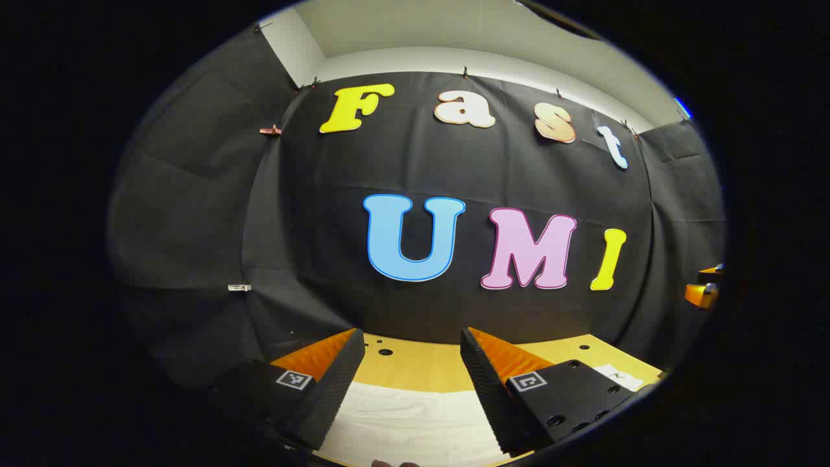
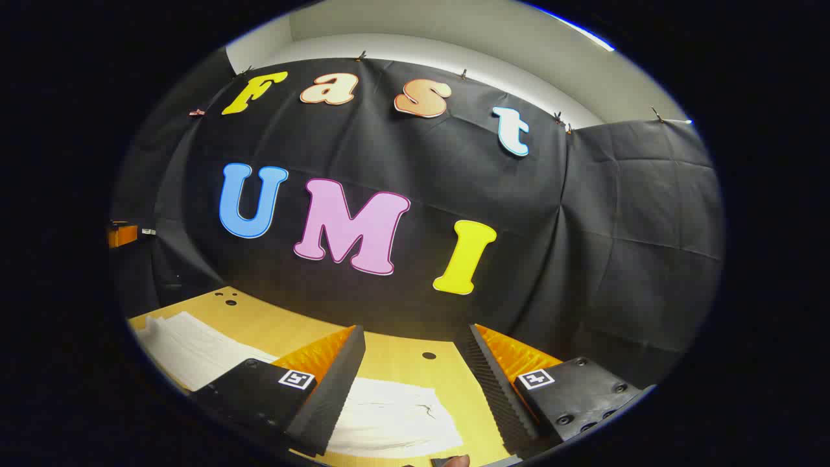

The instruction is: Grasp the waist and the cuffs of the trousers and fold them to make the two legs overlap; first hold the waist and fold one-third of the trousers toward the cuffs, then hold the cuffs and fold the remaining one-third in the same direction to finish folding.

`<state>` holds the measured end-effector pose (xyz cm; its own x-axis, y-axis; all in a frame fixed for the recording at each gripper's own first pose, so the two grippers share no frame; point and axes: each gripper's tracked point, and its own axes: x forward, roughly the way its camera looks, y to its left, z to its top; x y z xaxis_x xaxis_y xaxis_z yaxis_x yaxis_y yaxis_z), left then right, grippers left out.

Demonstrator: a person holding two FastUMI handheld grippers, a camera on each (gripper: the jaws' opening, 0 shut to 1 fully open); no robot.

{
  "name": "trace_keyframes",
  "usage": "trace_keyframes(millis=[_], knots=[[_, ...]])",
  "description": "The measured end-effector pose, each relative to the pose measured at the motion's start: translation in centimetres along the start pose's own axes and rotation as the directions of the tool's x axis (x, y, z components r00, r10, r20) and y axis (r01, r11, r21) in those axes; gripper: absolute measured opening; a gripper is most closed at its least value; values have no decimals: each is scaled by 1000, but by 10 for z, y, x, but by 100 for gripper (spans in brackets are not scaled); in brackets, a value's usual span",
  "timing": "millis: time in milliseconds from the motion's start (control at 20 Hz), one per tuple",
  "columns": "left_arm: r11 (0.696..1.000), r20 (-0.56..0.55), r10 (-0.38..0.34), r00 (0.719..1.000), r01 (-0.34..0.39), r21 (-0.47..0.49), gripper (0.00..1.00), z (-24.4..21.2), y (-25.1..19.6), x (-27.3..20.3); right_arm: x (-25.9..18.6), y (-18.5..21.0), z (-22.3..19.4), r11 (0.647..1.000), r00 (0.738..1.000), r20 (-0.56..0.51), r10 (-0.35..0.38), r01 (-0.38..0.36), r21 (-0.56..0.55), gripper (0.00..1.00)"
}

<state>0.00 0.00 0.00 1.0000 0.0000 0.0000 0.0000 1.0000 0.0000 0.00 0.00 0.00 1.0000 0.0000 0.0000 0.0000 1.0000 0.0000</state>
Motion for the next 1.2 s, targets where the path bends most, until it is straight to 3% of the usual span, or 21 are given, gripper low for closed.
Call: trace_keyframes(millis=[850, 1050, 1200], knots=[[999, -44, -47, 998, 48, 21, 94, -22, -8, 13, 4, 12, -6, 1000, 1000, -15, 10, -11, -10, 97], [980, -84, -73, 994, 87, 180, 95, -46, 12, 7, 0, 9, -22, 997, 999, -50, 10, -14, -76, 97], [921, -176, -125, 976, 180, 345, 95, -85, 30, 2, -7, -1, -35, 992, 997, -82, -1, -10, -124, 97]])
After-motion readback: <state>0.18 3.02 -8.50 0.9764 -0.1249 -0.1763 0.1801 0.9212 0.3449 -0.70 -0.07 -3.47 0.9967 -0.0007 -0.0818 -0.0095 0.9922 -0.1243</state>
